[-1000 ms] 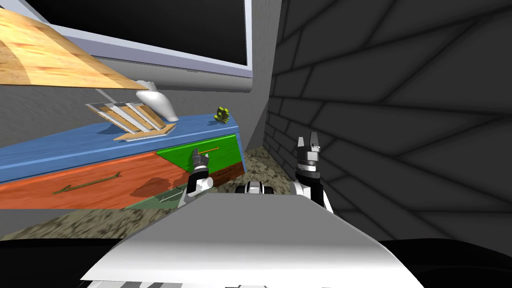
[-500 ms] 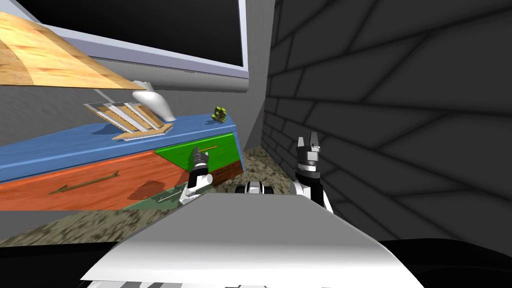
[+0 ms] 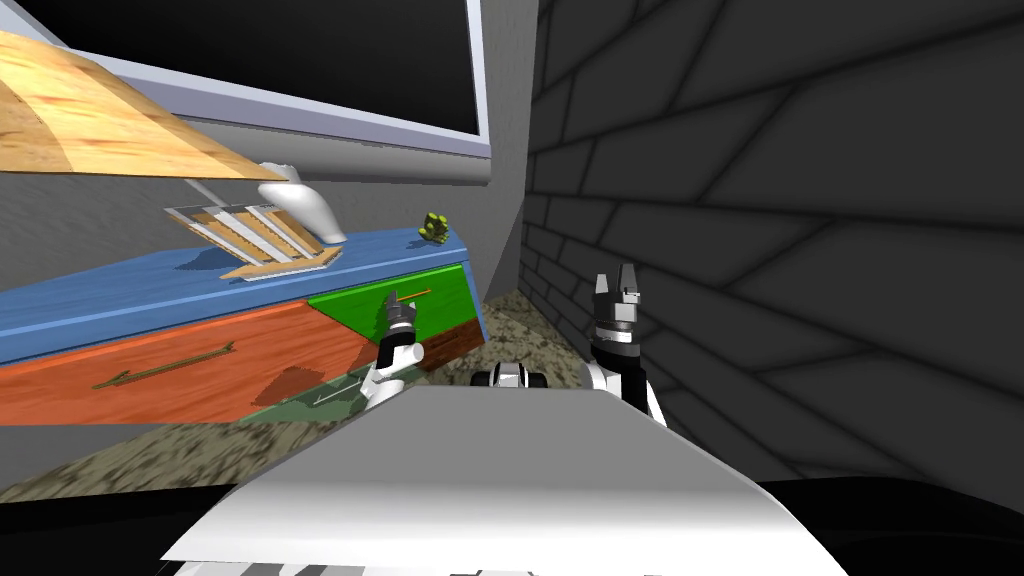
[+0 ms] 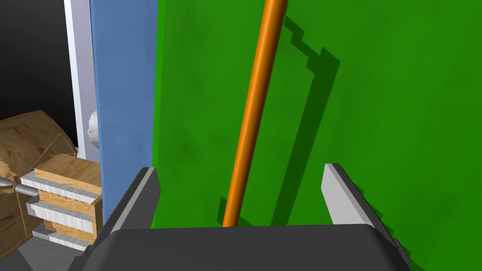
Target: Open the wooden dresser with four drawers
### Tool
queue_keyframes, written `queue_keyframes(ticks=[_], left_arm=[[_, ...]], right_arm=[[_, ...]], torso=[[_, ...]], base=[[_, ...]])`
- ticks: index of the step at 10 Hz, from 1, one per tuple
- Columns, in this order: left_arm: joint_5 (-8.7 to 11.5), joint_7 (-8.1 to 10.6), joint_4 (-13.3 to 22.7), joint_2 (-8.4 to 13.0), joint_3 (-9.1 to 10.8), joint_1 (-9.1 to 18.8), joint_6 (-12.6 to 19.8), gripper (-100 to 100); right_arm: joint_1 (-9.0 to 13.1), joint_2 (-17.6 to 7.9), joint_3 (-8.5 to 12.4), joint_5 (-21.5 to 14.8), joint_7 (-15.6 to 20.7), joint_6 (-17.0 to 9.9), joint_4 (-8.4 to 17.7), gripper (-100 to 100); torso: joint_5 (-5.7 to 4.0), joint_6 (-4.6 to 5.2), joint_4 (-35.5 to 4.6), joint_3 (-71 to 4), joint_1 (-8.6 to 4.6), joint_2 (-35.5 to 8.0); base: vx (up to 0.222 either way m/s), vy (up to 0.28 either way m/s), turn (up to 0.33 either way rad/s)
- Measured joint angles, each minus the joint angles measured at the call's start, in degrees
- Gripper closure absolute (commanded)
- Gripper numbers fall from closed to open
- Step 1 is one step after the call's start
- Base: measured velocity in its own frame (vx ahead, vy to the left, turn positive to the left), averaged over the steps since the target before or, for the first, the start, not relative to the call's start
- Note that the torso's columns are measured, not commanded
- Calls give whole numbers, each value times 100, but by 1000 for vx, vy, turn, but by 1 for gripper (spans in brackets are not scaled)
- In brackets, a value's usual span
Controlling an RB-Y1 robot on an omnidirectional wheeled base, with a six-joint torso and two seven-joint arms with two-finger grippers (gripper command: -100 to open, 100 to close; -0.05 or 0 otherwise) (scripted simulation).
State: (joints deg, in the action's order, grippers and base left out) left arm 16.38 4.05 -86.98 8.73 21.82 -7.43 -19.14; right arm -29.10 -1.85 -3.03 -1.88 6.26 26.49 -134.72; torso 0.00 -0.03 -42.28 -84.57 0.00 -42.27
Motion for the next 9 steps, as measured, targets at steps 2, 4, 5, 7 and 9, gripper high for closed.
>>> queue_keyframes(ticks=[2,4,5,7,9], left_arm=[[92,16,418,216,47,190,-105,-100],[153,-28,683,330,110,412,-83,-100],[154,-33,789,323,107,395,-84,-100],[241,-8,1148,533,141,576,-223,-100],[298,-31,1528,691,181,842,-296,-100]], right_arm=[[1,0,0,0,0,0,0,0],[0,0,0,0,0,0,0,0],[-1,0,0,0,0,0,0,0],[0,0,0,0,0,0,0,0],[0,0,0,0,0,0,0,0]], torso=[[-1,7,-1,0,-4,-6],[1,-1,0,0,5,0],[3,1,3,-7,8,11],[-3,8,-2,1,-10,-7],[-1,3,-3,4,0,-6]], base=[[-80,-37,-144],[-30,-9,11],[0,0,0],[-67,-40,-133],[-39,-14,-1]])
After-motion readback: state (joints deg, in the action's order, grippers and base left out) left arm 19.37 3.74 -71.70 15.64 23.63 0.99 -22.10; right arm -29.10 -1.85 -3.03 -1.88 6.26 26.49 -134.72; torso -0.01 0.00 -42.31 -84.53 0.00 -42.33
